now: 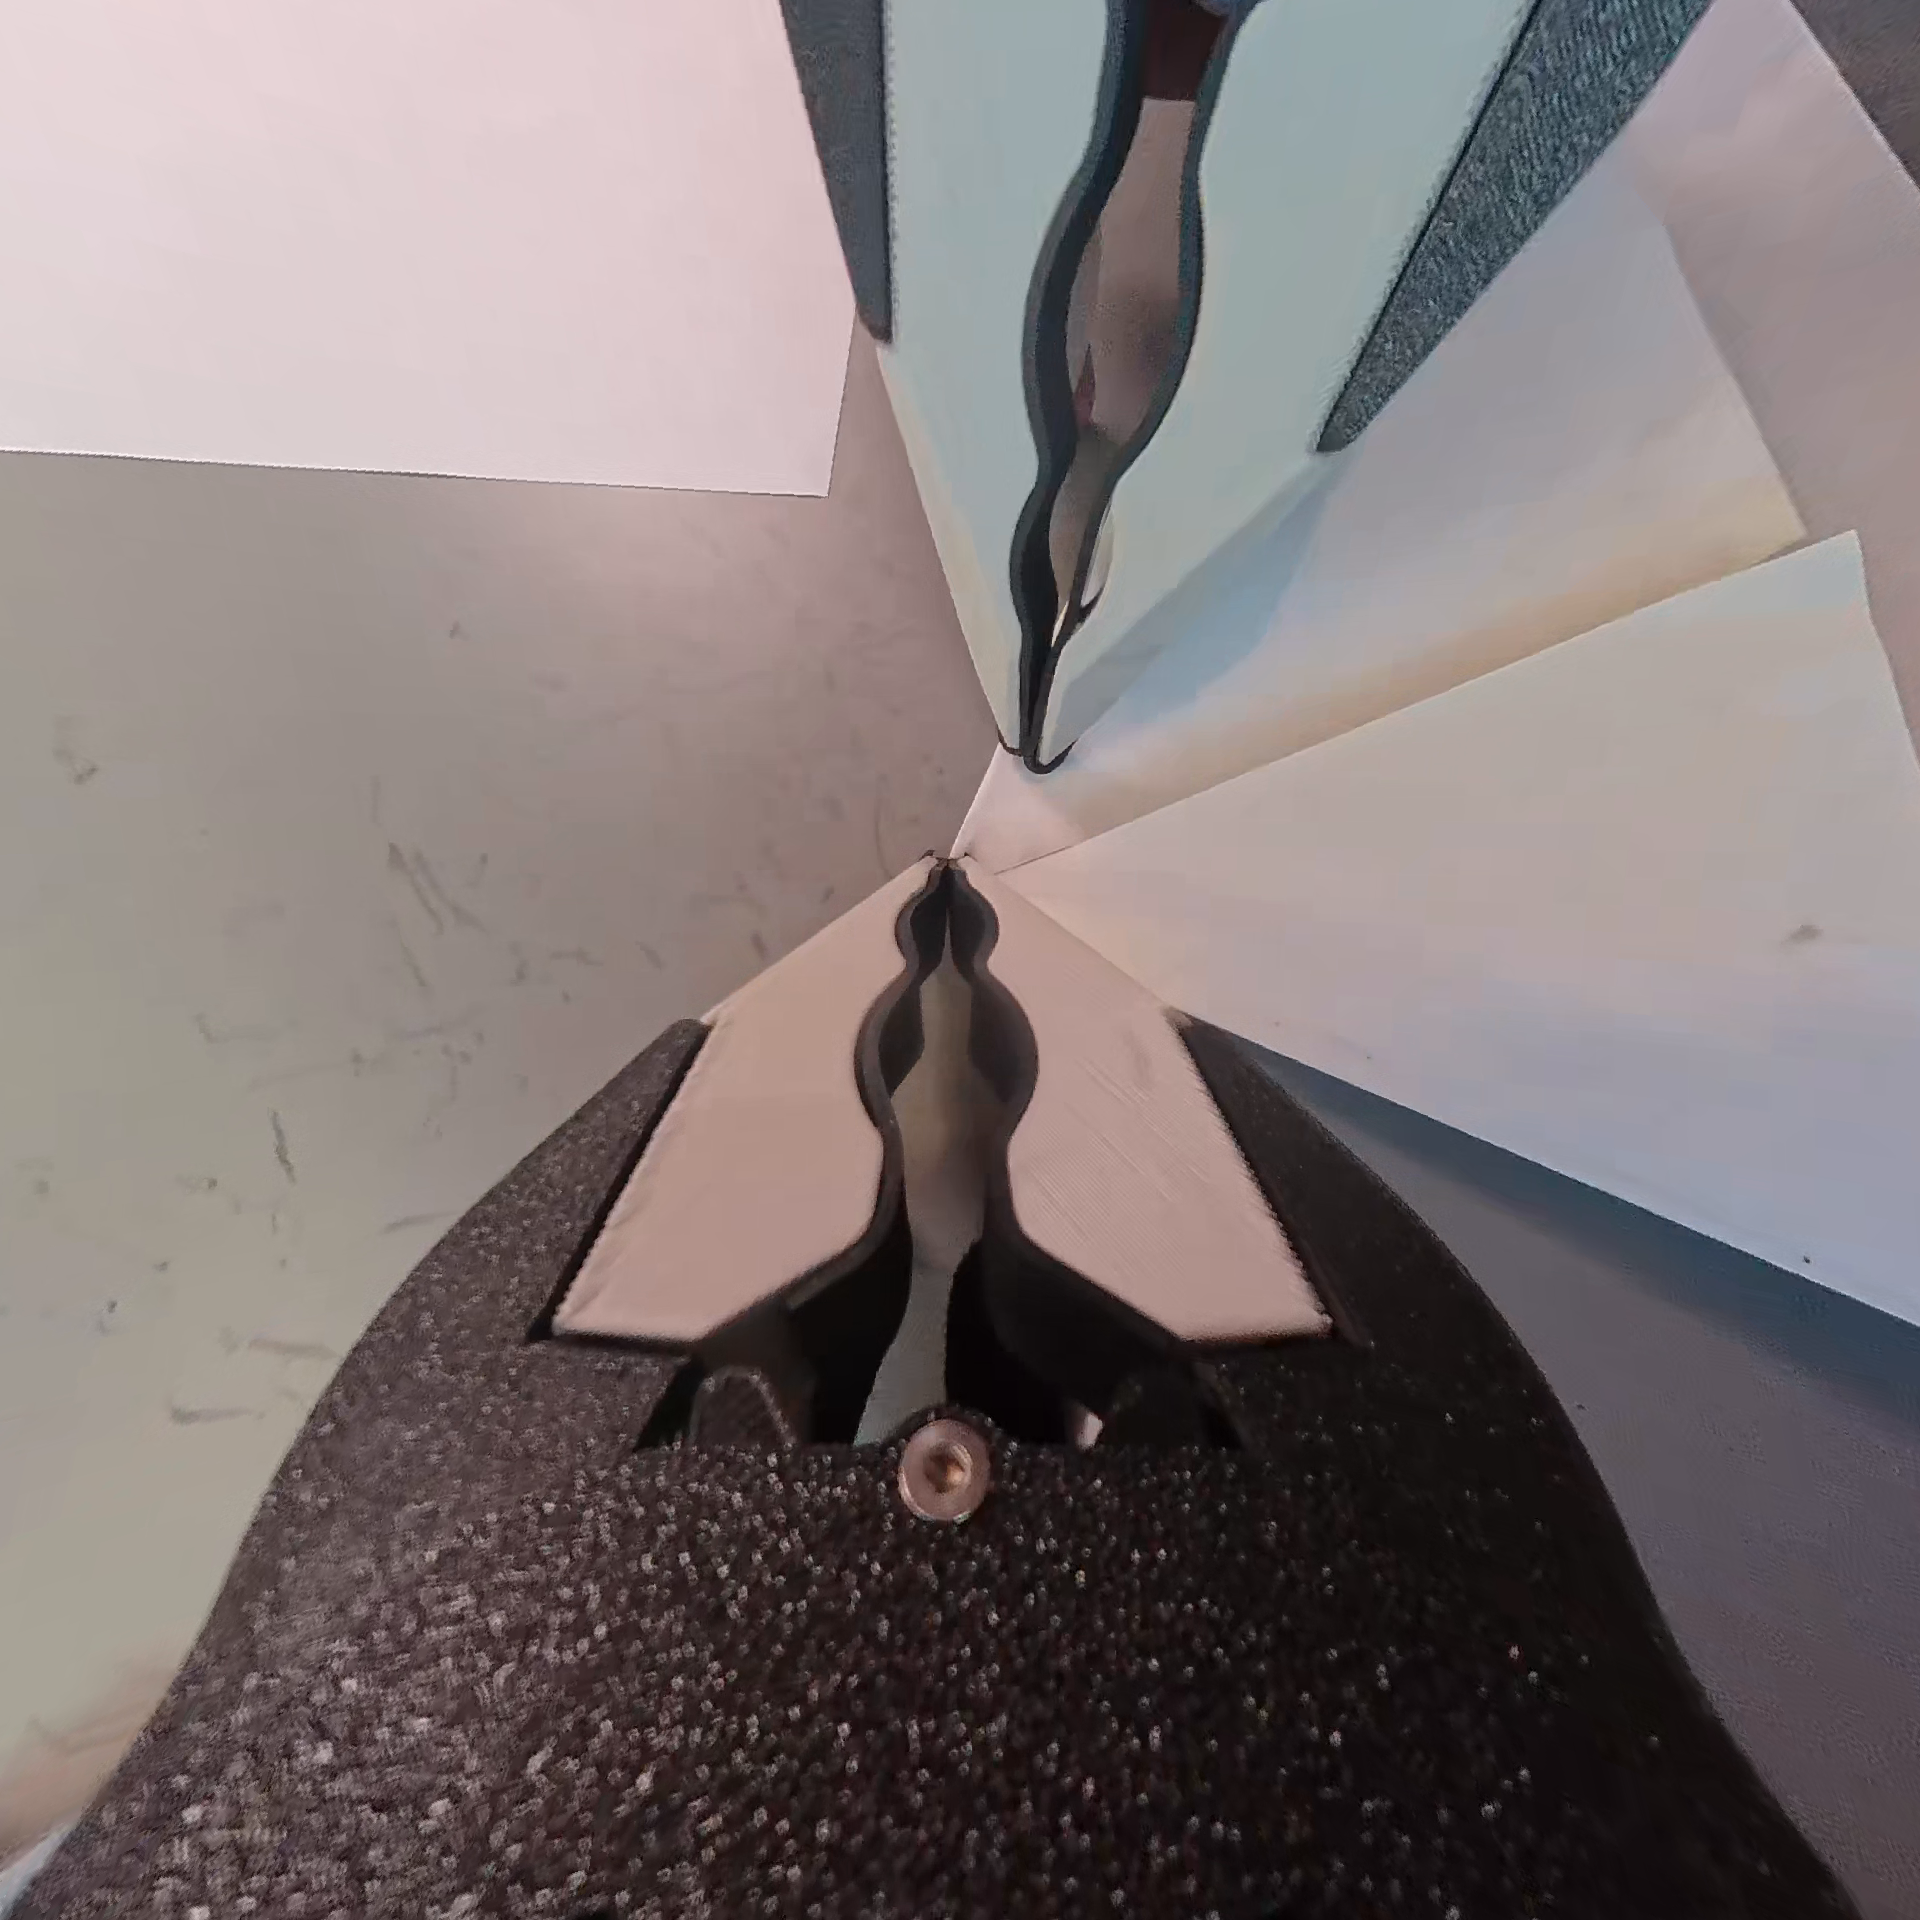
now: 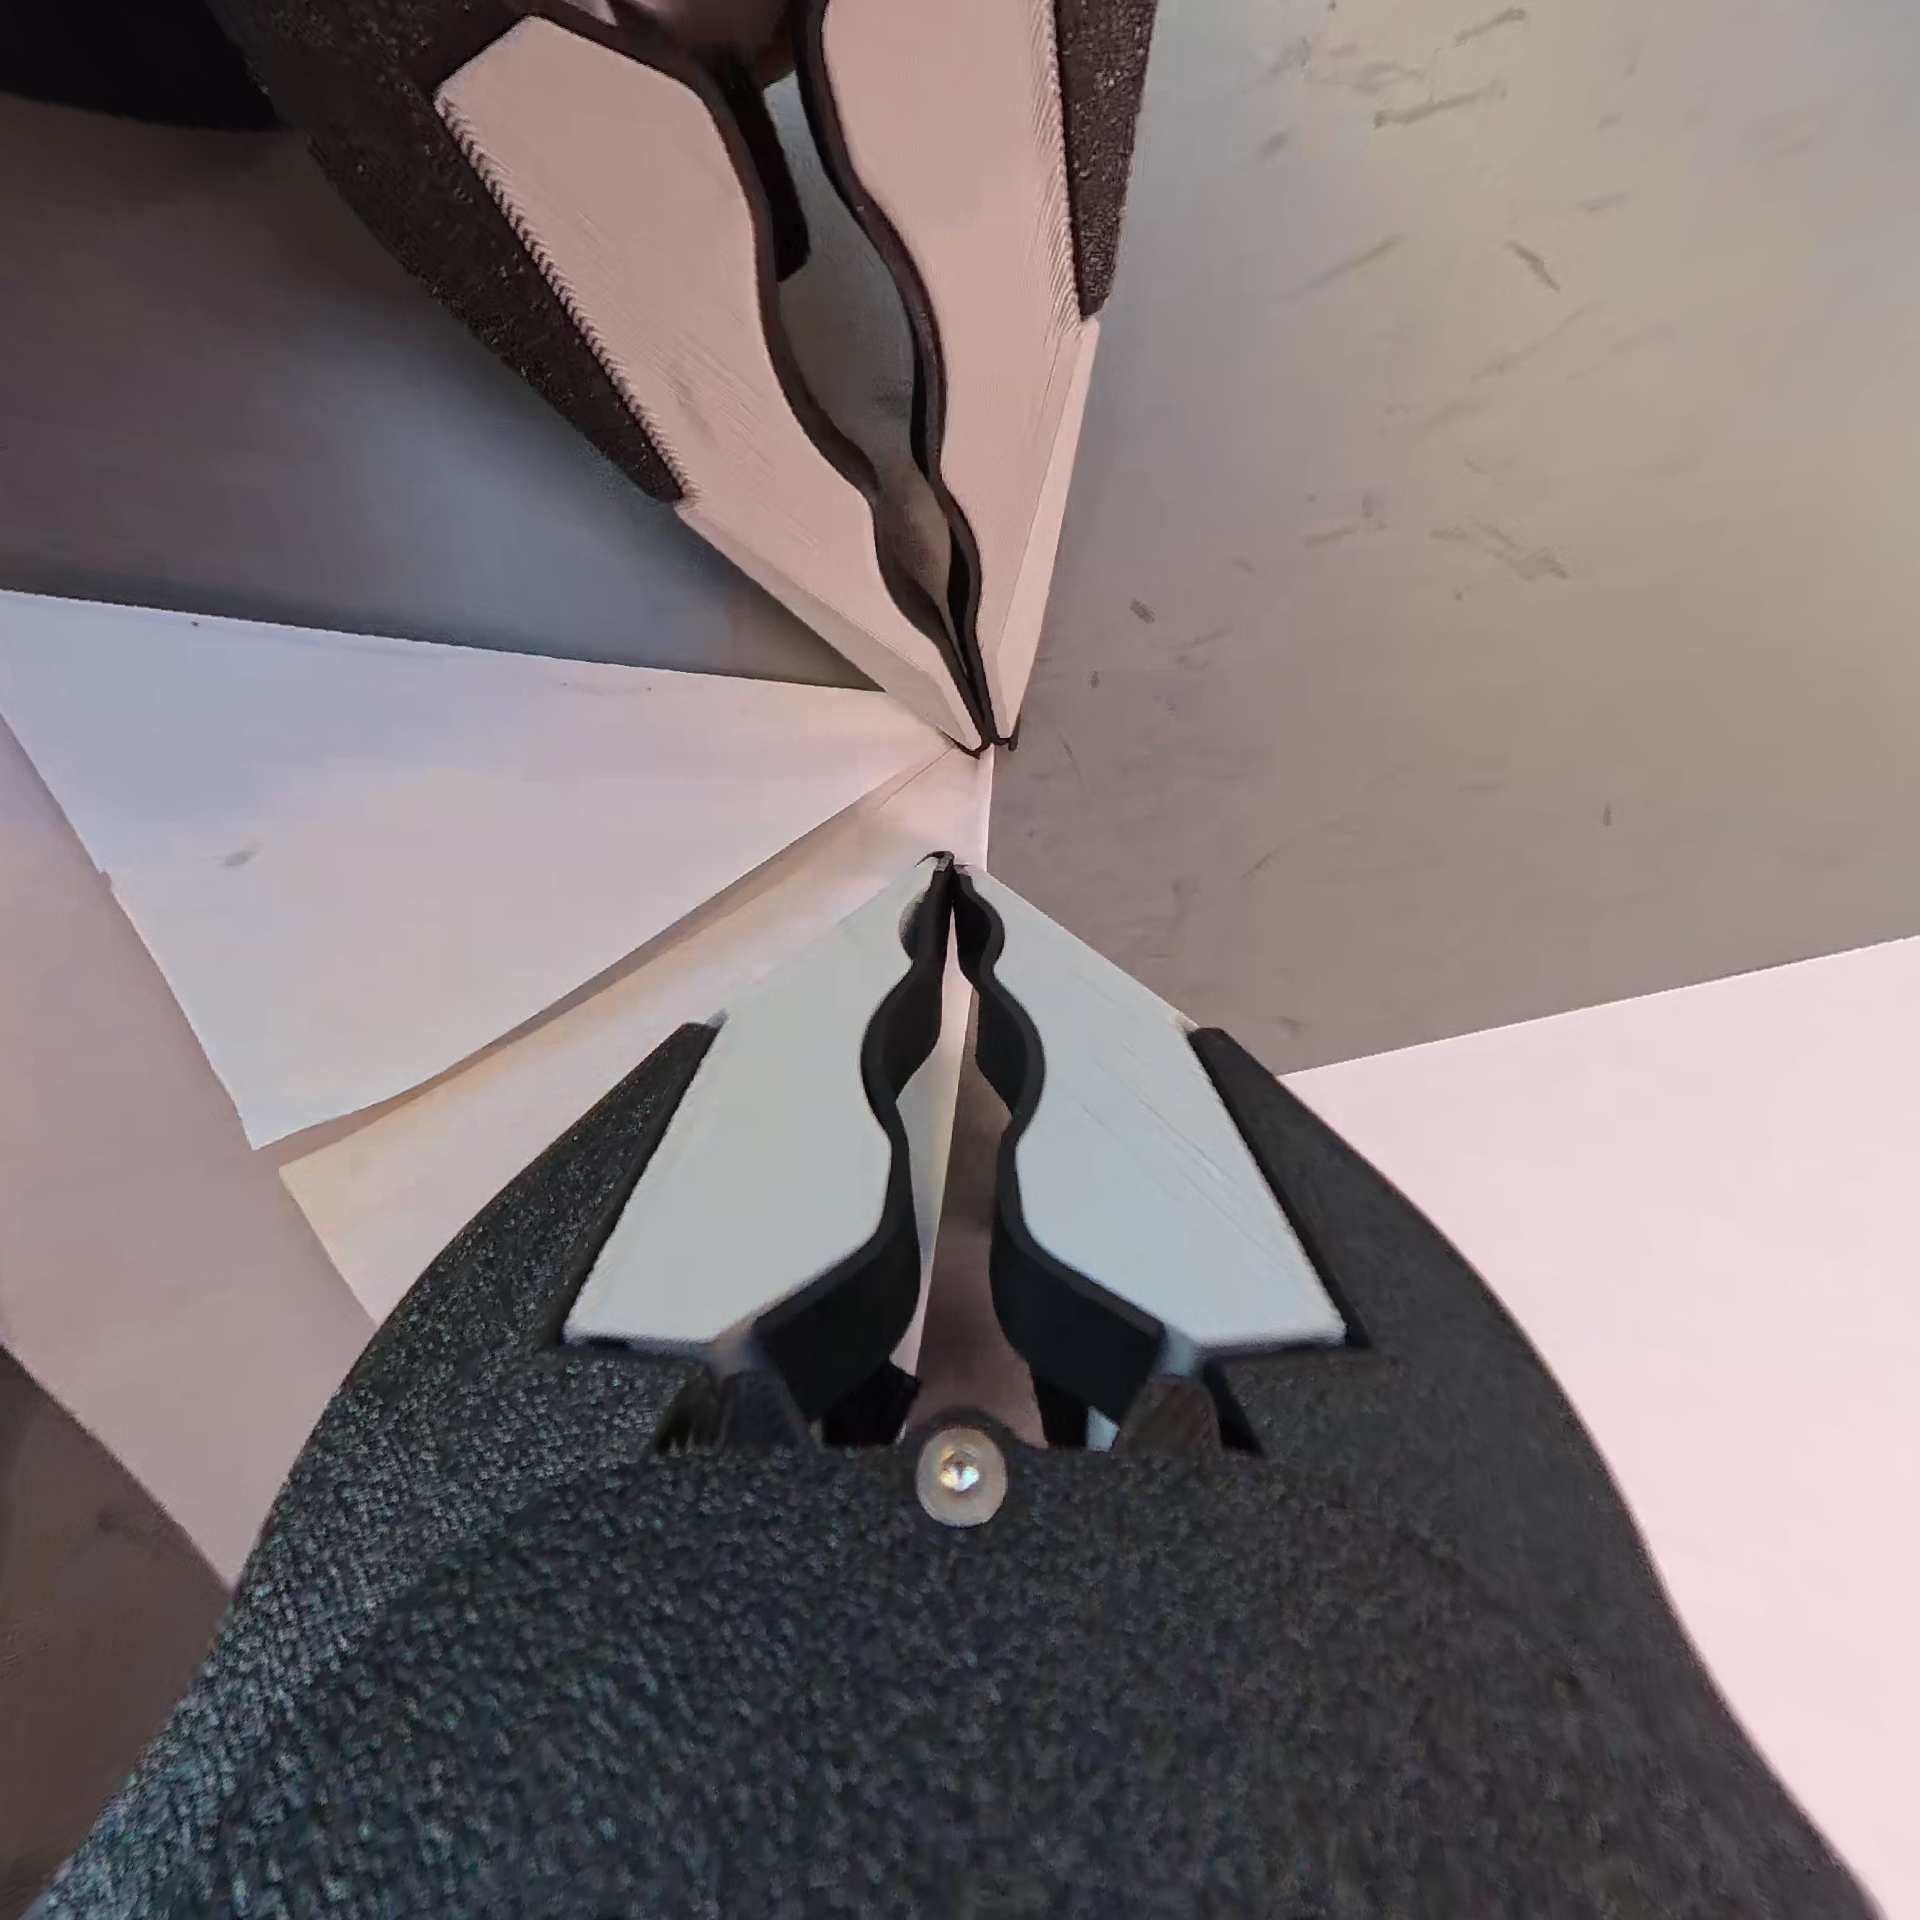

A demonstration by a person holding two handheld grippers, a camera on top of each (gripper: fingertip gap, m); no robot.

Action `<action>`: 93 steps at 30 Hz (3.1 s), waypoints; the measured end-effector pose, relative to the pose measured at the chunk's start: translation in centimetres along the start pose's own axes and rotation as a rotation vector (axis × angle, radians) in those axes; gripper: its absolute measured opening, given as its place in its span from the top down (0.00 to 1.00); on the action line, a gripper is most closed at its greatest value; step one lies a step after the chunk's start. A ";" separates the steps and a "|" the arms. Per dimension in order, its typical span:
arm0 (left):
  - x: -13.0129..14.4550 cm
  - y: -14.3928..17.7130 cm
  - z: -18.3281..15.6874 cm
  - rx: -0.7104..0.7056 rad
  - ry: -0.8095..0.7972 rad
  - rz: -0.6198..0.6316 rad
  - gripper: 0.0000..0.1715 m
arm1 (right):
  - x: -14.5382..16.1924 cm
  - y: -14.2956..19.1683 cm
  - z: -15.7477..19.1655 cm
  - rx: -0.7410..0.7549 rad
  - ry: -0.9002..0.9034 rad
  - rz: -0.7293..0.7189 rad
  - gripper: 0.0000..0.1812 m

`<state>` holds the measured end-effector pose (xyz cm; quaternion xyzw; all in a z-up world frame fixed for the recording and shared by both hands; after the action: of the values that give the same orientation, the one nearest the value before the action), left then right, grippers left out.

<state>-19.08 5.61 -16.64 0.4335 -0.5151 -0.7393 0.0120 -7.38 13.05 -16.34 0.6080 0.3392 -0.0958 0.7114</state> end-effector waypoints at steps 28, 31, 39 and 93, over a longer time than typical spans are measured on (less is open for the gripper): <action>-0.7 -0.4 -0.3 0.008 -0.033 0.028 1.00 | -0.5 -0.1 -1.1 -0.020 -0.041 0.013 1.00; -0.6 -0.4 -0.1 0.028 -0.028 0.026 1.00 | -0.1 0.2 -1.4 -0.049 0.035 0.031 1.00; -0.3 -0.4 0.0 0.037 0.001 -0.008 1.00 | -0.5 0.2 -1.4 -0.066 0.304 0.075 1.00; 0.1 -0.4 -0.3 0.008 -0.035 -0.043 1.00 | 3.2 3.7 -0.5 -0.061 0.002 0.249 1.00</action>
<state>-18.77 5.58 -17.04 0.4317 -0.5086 -0.7448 -0.0148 -3.10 15.33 -15.30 0.6235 0.2644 0.0043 0.7357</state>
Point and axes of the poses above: each gripper's, where its closed fingertips meet, y back along the fingers, x out of its underside, z = x × y across the jaws, the point moved 10 cm from there along y, back along the fingers
